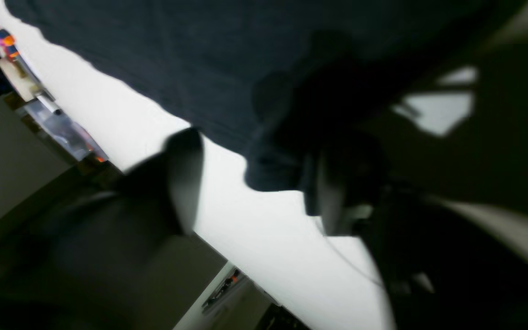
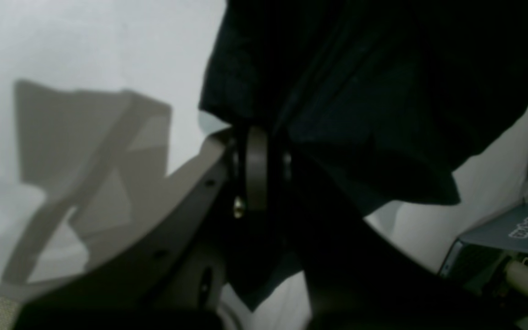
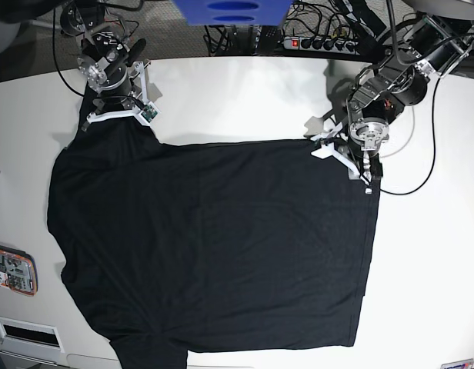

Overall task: Fold the T-shirt properly
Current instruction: 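Close both grippers on the shoulder edge of the black shirt, then lift the grasped edge and pull it across the shirt body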

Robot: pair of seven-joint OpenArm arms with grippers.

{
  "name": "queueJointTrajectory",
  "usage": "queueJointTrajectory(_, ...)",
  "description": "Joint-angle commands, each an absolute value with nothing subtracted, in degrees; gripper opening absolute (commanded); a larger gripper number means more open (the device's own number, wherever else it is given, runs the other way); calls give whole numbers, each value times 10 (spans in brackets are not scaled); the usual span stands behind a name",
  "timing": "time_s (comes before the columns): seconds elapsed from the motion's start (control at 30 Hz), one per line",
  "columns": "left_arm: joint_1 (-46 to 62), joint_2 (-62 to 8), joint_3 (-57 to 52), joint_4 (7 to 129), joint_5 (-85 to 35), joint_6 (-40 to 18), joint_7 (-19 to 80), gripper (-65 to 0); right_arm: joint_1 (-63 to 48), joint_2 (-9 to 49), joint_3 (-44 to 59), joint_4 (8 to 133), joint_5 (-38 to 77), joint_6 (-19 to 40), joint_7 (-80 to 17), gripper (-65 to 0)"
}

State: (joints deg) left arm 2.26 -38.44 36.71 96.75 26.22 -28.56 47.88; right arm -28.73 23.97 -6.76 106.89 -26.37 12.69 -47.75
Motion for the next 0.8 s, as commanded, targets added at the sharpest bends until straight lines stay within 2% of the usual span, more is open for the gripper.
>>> queueJointTrajectory(0.0, 33, -385, 373, 955, 214, -306, 455, -461, -289, 244, -66, 1076, -260, 132, -479, -650)
queueJointTrajectory(0.07, 33, -385, 373, 954, 214, -306, 455, -632, -289, 244, -66, 1076, -260, 132, -478, -650)
queueJointTrajectory(0.1, 33, -385, 373, 953, 214, -306, 455, -650, -289, 244, -66, 1076, -260, 132, -478, -650)
queueJointTrajectory(0.33, 43, -385, 340, 969, 230, -305, 456, -650, -289, 244, -66, 1077, -260, 132, -478, -650)
queueJointTrajectory(0.57, 105, -372, 271, 1054, 348, -305, 454, -650, -289, 246, -43, 1095, -261, 132, -477, -650)
queueJointTrajectory(0.77, 124, -335, 208, 1075, 424, -305, 451, -650, -289, 246, -4, 1112, -261, 132, -477, -650)
